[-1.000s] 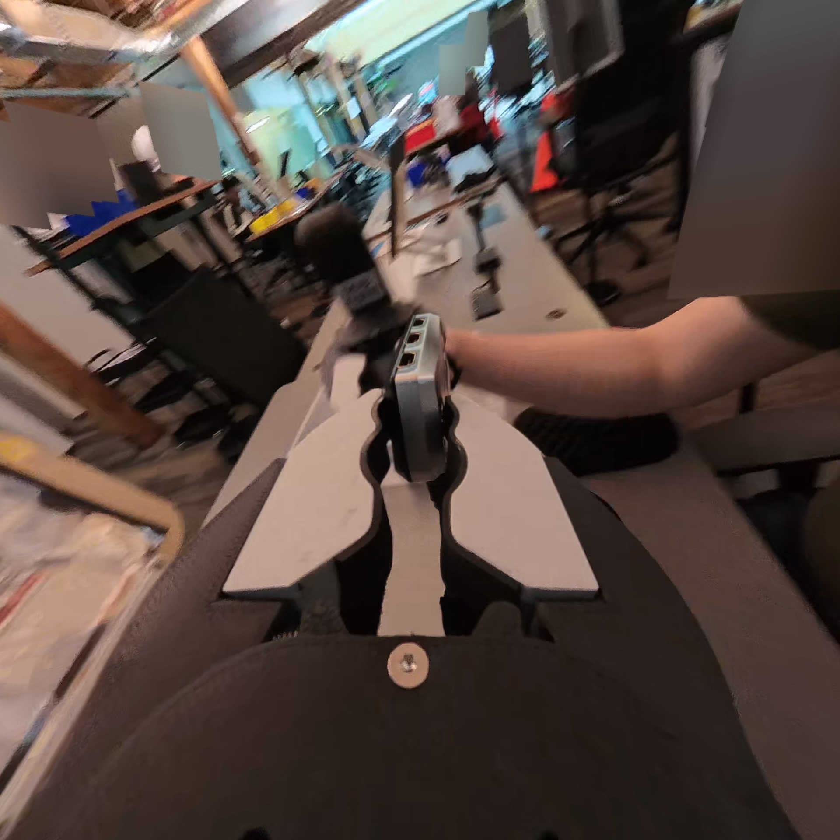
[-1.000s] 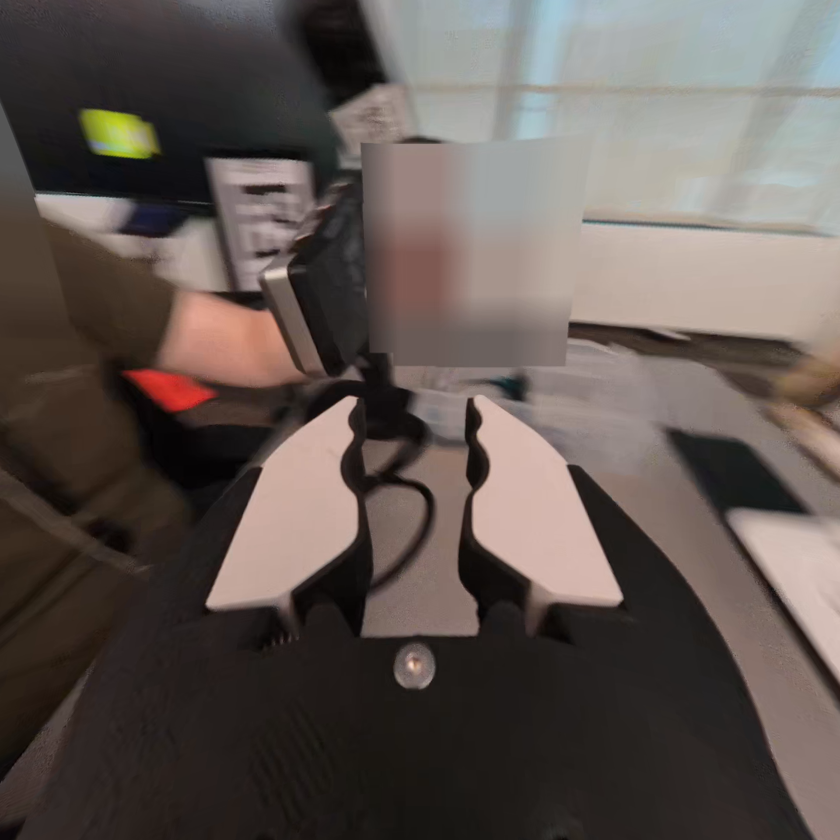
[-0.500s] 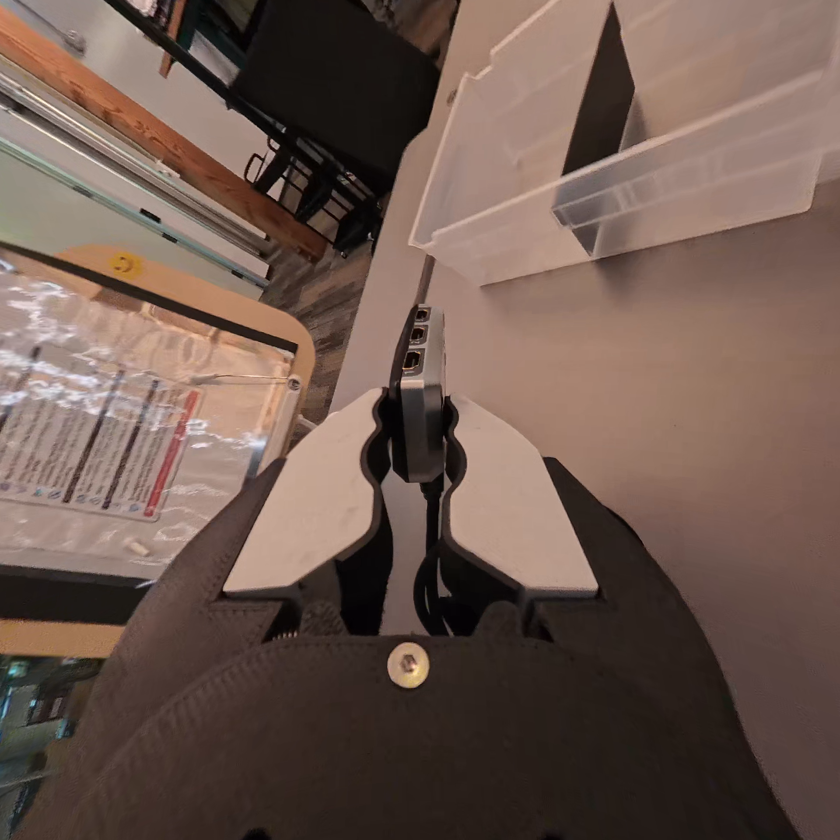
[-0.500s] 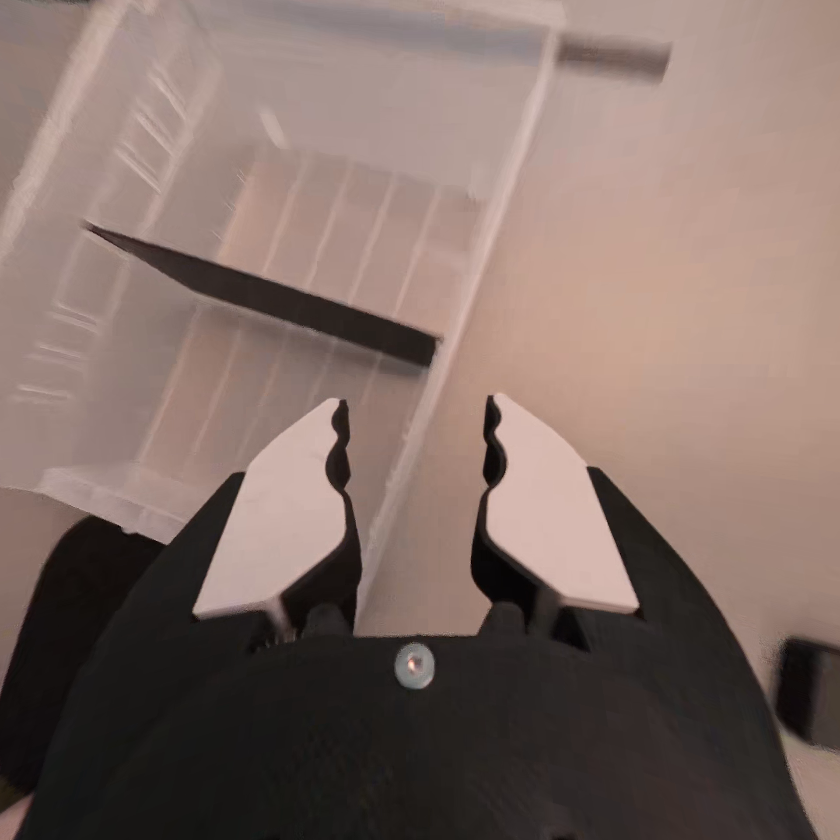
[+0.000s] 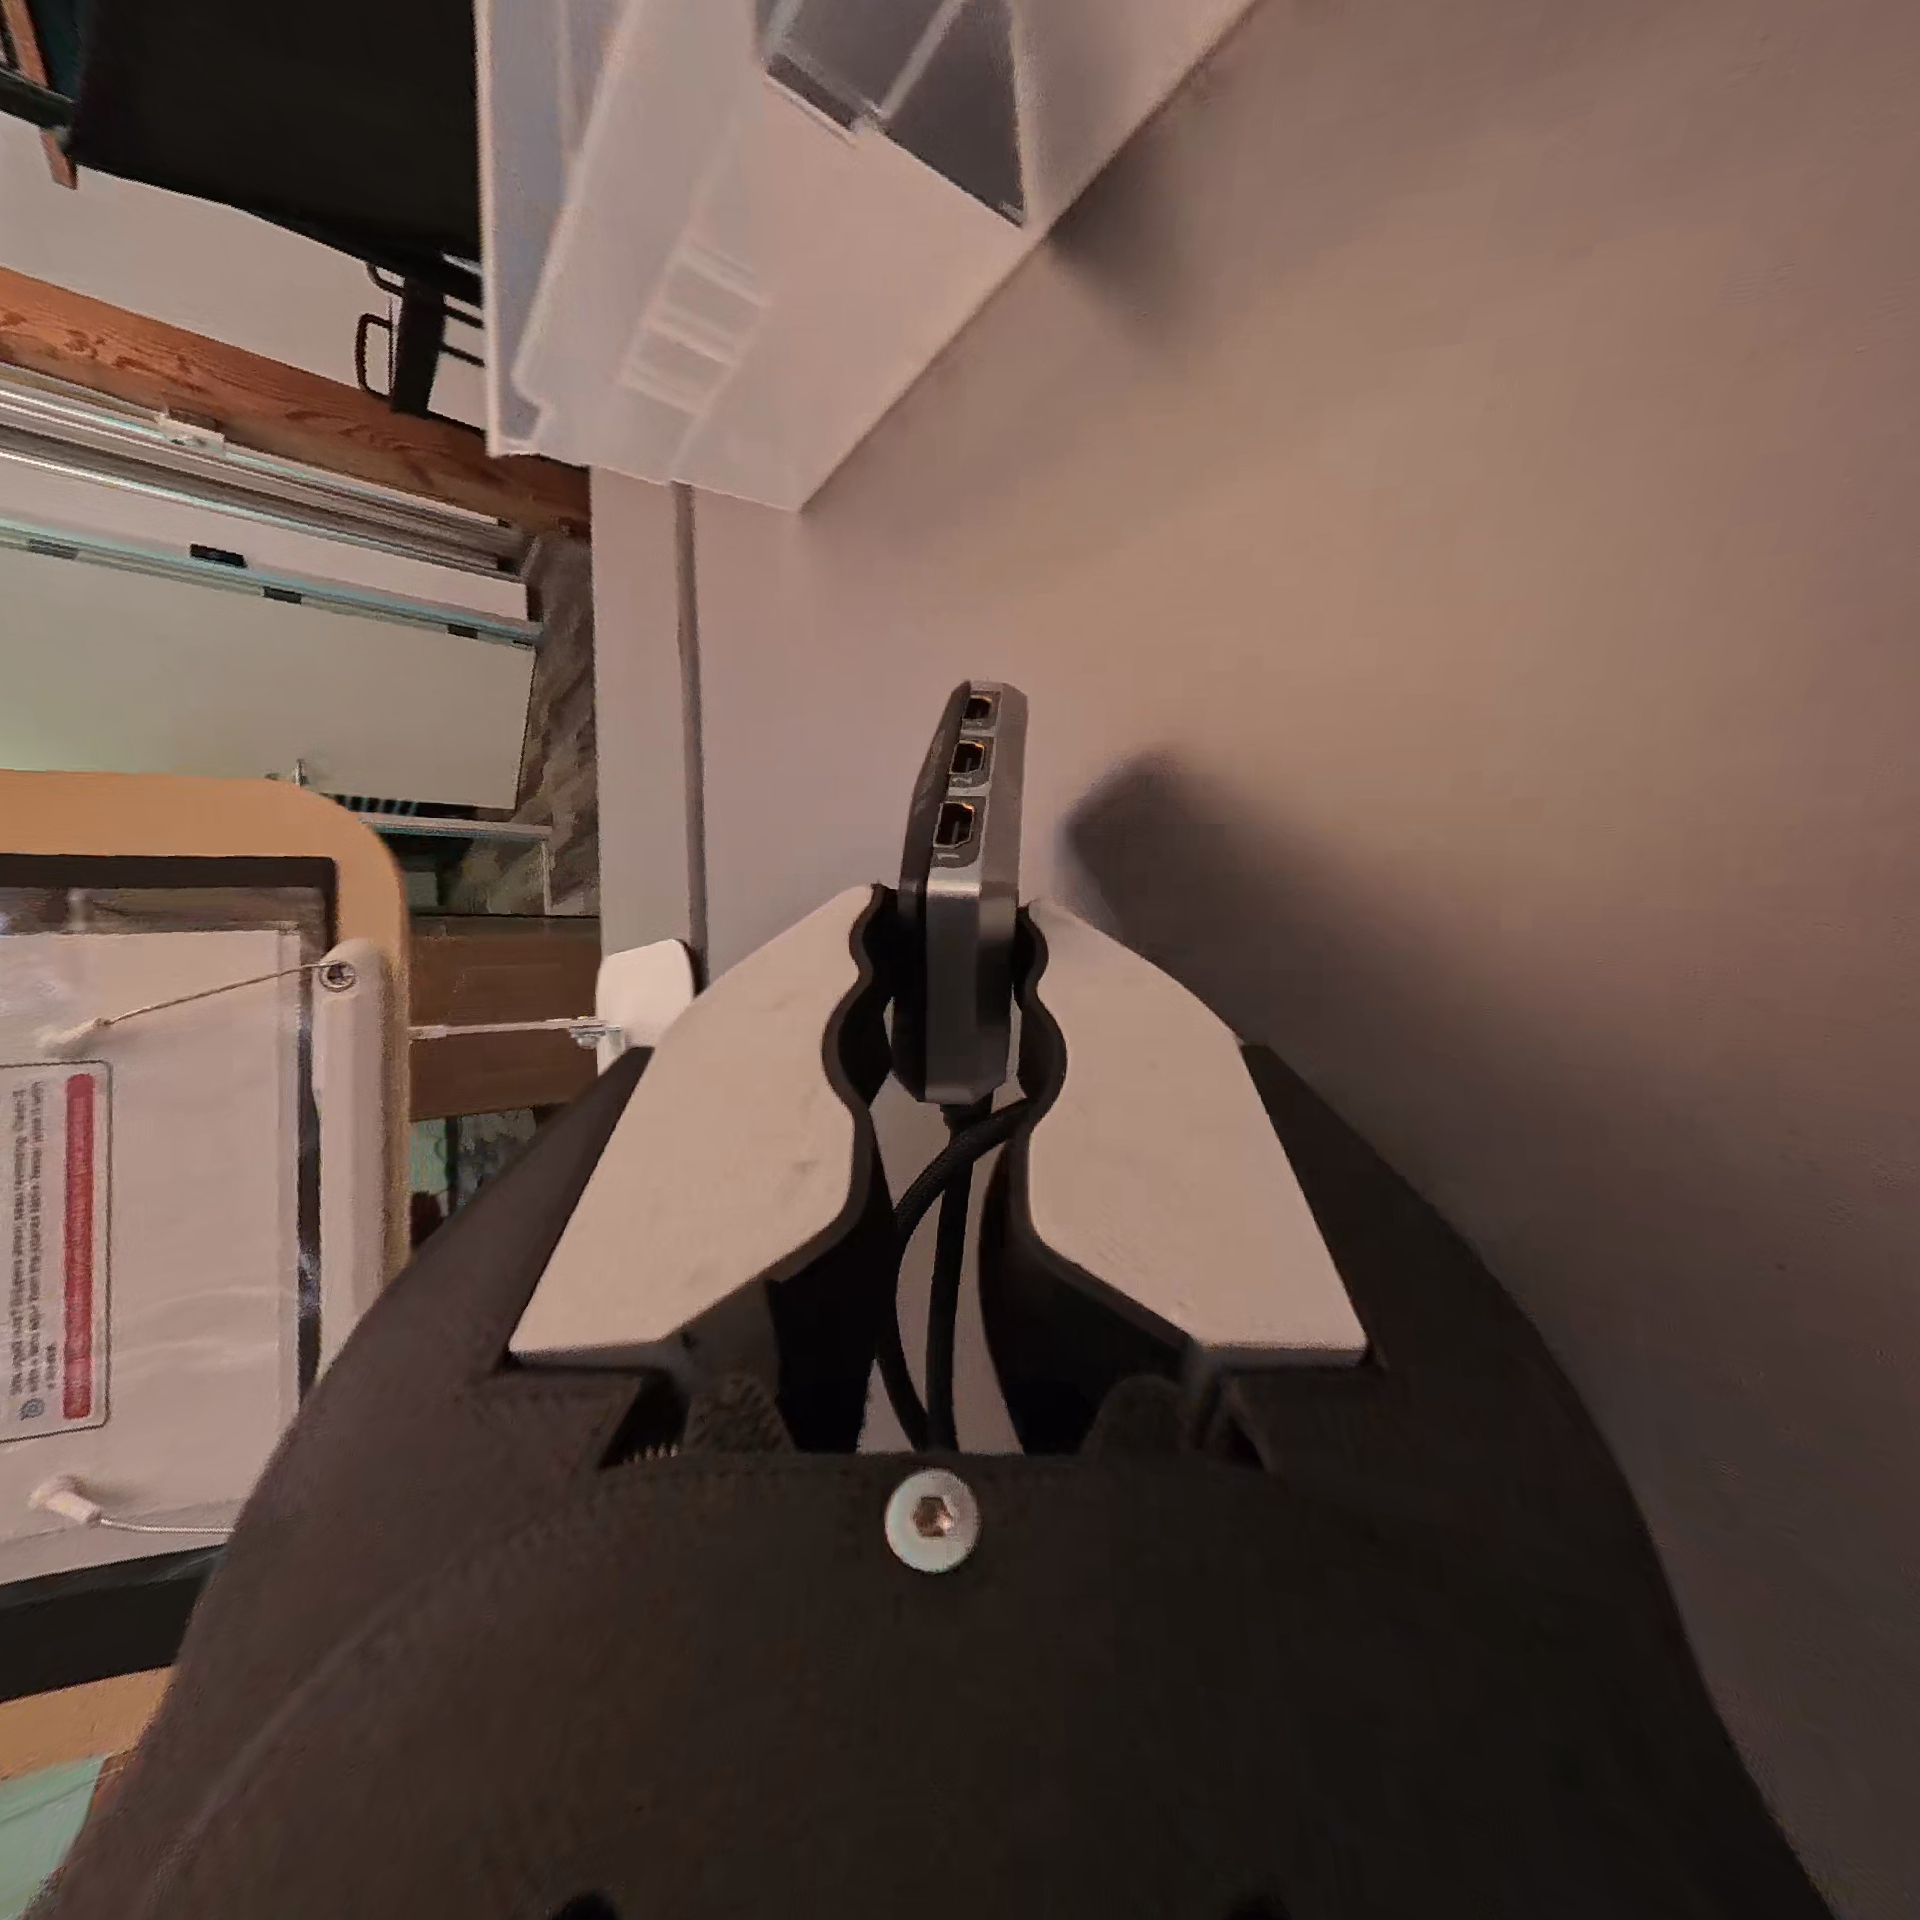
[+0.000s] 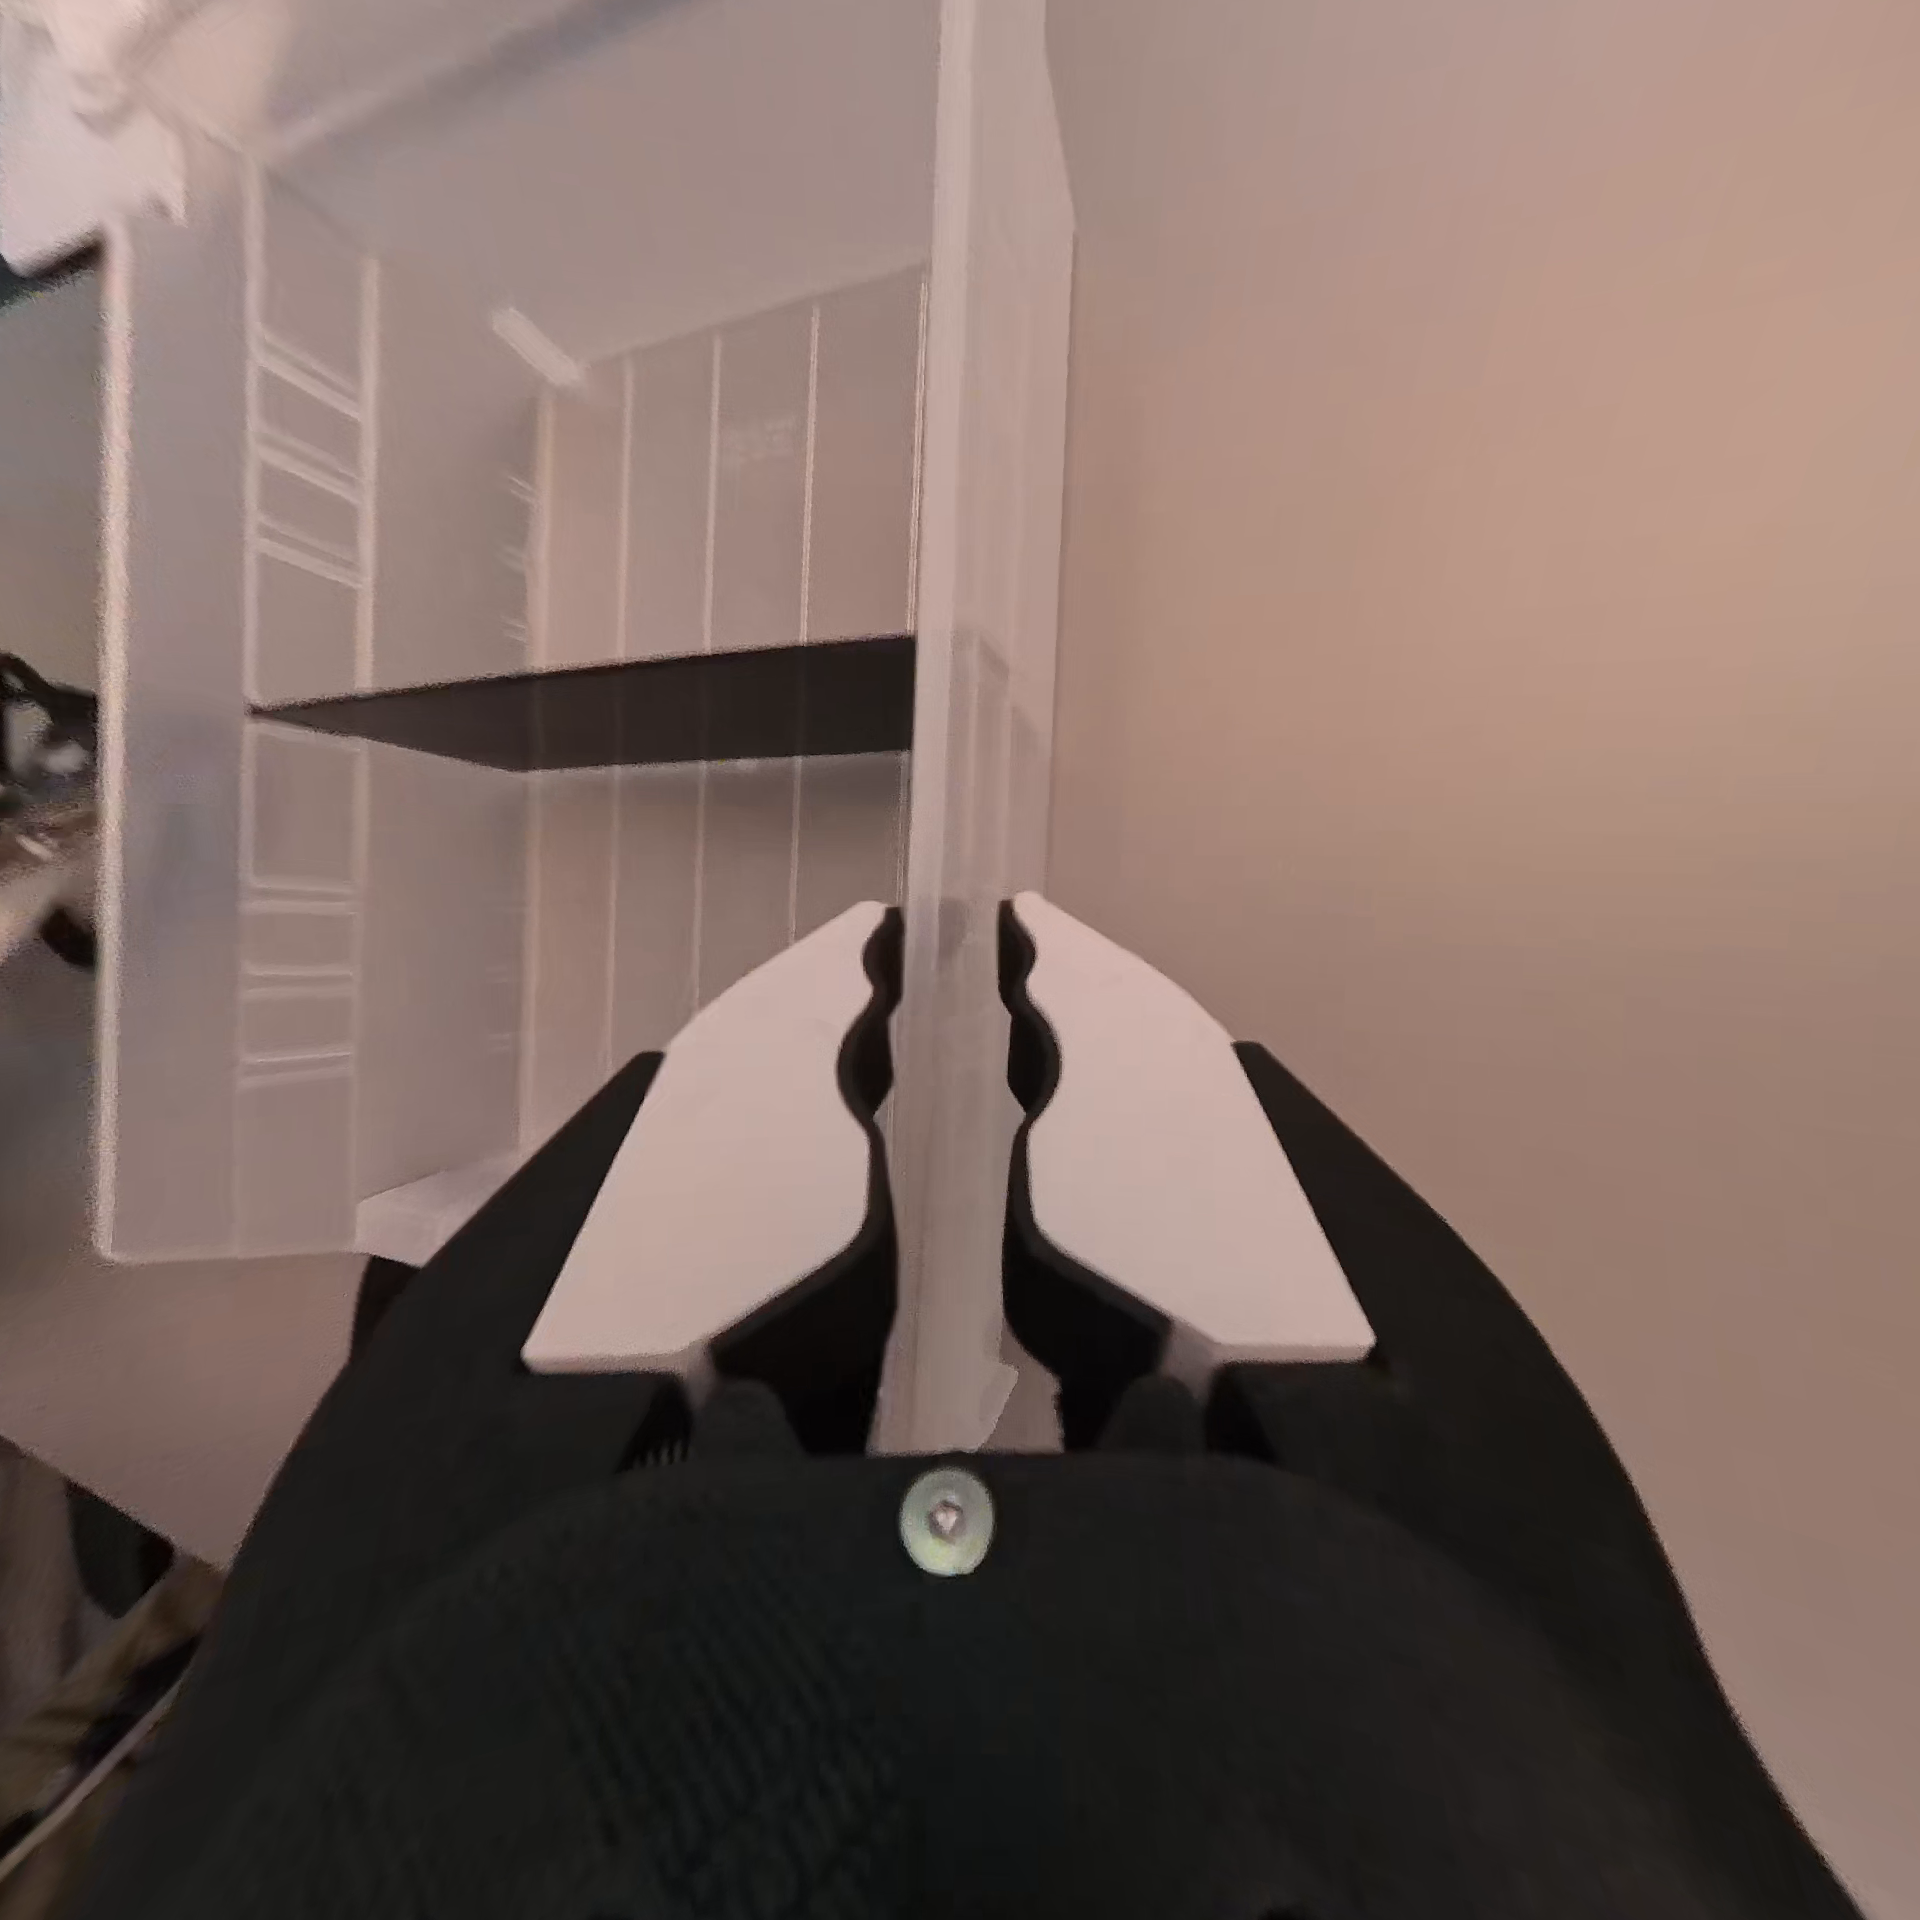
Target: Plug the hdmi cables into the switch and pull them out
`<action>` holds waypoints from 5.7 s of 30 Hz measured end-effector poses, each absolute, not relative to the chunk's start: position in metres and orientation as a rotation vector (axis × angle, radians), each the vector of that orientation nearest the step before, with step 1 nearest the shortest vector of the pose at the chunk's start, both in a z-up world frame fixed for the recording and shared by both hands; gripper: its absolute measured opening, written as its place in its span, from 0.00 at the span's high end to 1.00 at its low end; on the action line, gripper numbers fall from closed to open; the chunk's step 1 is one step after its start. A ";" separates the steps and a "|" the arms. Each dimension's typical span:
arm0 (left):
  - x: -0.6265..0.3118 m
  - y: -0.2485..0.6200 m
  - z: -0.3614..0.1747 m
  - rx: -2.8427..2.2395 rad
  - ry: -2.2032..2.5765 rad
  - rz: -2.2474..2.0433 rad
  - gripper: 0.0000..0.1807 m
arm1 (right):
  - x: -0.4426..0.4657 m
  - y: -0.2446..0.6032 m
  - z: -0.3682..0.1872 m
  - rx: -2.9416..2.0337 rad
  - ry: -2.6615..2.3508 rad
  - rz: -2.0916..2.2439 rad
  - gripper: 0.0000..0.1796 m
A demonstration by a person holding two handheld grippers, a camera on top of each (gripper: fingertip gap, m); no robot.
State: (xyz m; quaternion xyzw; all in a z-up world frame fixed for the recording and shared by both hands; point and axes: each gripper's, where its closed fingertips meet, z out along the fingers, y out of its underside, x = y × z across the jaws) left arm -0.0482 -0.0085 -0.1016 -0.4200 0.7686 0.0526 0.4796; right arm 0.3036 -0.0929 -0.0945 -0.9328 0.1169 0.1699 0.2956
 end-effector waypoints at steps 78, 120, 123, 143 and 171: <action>-0.448 -0.028 0.009 -1.832 -0.171 -0.209 0.94 | 0.189 -0.062 0.141 -1.660 -0.384 -0.047 0.77; -0.154 -0.093 0.131 -1.536 0.477 -0.710 0.97 | -0.142 -0.077 0.144 -0.749 -1.090 -0.468 0.78; -0.149 -0.094 0.124 -1.553 0.488 -0.713 0.97 | -0.147 -0.069 0.134 -0.755 -1.114 -0.508 0.79; -0.179 -0.154 0.143 -1.166 0.733 -1.047 0.64 | -0.096 -0.172 0.197 -0.402 -1.027 0.971 0.96; -0.118 -0.161 0.136 -0.870 1.039 -0.273 0.94 | -0.111 -0.179 0.178 -0.471 -1.156 1.236 0.96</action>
